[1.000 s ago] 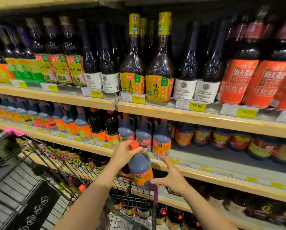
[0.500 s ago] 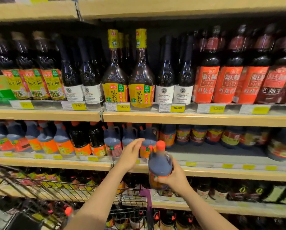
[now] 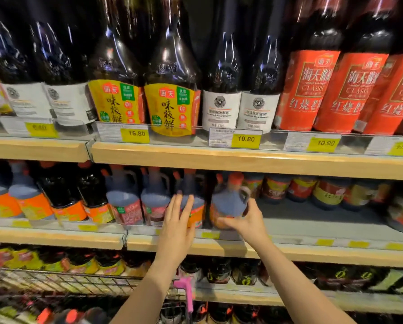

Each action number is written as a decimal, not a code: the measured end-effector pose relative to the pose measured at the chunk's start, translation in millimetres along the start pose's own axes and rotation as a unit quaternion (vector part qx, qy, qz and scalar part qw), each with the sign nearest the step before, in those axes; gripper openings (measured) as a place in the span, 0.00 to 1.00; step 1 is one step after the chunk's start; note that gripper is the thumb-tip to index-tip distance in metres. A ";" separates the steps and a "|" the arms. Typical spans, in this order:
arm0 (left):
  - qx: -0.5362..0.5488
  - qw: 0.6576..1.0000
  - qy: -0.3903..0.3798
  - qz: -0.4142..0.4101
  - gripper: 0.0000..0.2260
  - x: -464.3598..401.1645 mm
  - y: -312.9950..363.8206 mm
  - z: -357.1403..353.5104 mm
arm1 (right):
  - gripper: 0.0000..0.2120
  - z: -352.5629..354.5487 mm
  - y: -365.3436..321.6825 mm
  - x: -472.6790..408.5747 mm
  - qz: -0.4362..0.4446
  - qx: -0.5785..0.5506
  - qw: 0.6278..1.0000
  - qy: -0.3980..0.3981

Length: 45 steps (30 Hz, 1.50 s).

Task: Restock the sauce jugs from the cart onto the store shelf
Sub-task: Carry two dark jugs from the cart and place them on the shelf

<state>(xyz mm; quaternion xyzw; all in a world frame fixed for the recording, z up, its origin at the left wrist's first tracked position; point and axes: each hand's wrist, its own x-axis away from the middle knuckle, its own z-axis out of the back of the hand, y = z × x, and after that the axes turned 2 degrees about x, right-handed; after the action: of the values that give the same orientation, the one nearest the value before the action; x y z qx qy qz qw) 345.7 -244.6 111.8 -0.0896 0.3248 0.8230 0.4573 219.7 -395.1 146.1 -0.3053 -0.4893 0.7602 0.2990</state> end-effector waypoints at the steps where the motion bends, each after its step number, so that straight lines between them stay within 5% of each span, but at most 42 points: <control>1: 0.002 1.000 0.004 -0.002 0.33 0.4 -1.4 -2.8 | 0.29 -0.4 1.9 -5.6 -0.012 -0.010 1.000 0.004; 8: 0.004 1.000 0.012 0.004 0.34 0.8 -8.8 -14.6 | 0.11 -2.4 21.7 -31.9 -0.085 -0.015 0.991 -0.099; 13: 0.004 0.999 0.043 0.004 0.34 -1.2 -8.4 -21.9 | 0.21 -3.7 27.8 -32.0 -0.075 -0.026 0.991 -0.112; 24: -0.023 0.999 0.034 0.018 0.34 2.1 0.7 -8.2 | 0.22 5.6 7.5 -18.6 -0.121 -0.033 0.980 -0.152; 29: 0.003 0.999 -0.040 -0.001 0.28 24.9 11.2 66.3 | 0.47 22.1 -44.4 27.9 -0.100 0.045 0.991 -0.081; 35: 0.059 0.997 -0.044 0.024 0.20 93.2 17.4 160.9 | 0.22 16.7 -105.5 127.4 -0.035 0.090 0.988 -0.123; 41: 0.120 0.978 -0.121 0.121 0.09 181.3 -14.2 218.0 | 0.18 -10.8 -125.3 202.7 -0.016 0.108 0.966 -0.236; 45: 0.151 0.969 -0.093 0.171 0.06 241.5 -38.6 236.4 | 0.13 -42.1 -111.7 231.1 0.001 0.116 0.949 -0.292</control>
<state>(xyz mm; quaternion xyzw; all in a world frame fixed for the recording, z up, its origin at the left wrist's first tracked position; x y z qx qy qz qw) 275.7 83.2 169.7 0.1143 0.4121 0.8350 0.3463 122.3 -159.1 195.9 -0.0337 -0.4635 0.8678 0.1758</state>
